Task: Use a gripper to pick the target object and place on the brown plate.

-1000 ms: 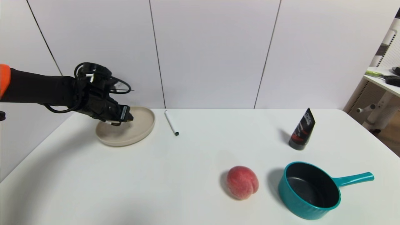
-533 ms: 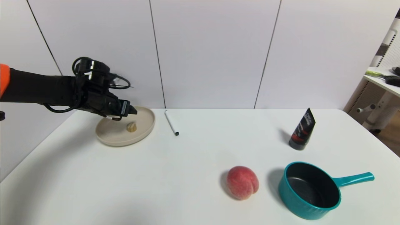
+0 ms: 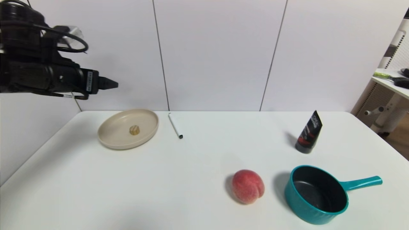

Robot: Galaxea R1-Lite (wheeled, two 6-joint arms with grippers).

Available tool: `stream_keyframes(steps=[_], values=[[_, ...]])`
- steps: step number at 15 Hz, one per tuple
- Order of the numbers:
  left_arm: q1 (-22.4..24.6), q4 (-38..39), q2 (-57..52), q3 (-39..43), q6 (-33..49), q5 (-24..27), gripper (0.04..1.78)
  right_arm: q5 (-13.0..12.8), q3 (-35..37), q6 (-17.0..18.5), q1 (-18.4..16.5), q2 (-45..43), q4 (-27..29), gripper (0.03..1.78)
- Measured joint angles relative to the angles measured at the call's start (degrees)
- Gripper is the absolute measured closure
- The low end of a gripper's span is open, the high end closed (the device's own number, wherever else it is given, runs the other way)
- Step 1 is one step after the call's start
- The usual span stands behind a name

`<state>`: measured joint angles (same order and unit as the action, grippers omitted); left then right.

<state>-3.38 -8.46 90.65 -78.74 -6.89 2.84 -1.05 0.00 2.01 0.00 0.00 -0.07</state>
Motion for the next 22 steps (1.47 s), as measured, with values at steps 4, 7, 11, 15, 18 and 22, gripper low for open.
stream_keyframes(steps=[4, 7, 11, 15, 18, 22], values=[[0.4, 0.0, -19.5, 16.0, -0.2, -4.0, 0.18, 0.0, 0.0, 0.0, 0.0, 0.0, 0.0, 0.11], [0.4, 0.1, -36.6, 32.2, 0.2, -6.3, 0.16, 0.0, 0.0, 0.0, 0.0, 0.0, 0.0, 0.11], [0.5, 0.3, -61.1, 55.7, 1.7, -7.4, 0.15, 0.0, 0.0, 0.0, 0.0, 0.0, 0.0, 0.11], [1.2, 6.5, -73.9, 73.7, 2.9, -5.7, 0.13, 0.0, 0.0, 0.0, 0.0, 0.0, 0.0, 0.11], [2.0, 8.1, -77.6, 77.9, 4.0, -2.7, 0.13, 0.0, 0.0, 0.0, 0.0, 0.0, 0.0, 0.11], [2.8, 8.2, -84.7, 78.6, 5.6, -2.7, 0.13, 0.0, 0.0, 0.0, 0.0, 0.0, 0.0, 0.11]])
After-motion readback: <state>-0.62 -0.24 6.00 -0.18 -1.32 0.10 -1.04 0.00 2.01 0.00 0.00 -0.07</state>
